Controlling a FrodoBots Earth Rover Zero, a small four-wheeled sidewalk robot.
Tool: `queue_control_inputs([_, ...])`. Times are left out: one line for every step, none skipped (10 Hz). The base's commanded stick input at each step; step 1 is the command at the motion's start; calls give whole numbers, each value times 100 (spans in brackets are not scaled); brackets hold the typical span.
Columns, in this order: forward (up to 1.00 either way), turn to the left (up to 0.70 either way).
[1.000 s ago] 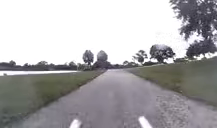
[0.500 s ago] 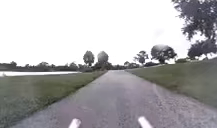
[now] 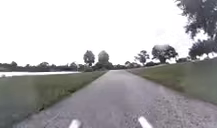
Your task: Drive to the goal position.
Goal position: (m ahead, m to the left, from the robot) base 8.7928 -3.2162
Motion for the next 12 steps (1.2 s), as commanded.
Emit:
queue_control_inputs([70, 0])
queue_control_inputs([70, 0])
queue_control_inputs([70, 0])
queue_control_inputs([70, 0])
queue_control_inputs([70, 0])
queue_control_inputs([70, 0])
queue_control_inputs([70, 0])
queue_control_inputs([70, 0])
queue_control_inputs([70, 0])
queue_control_inputs([70, 0])
queue_control_inputs([70, 0])
queue_control_inputs([70, 0])
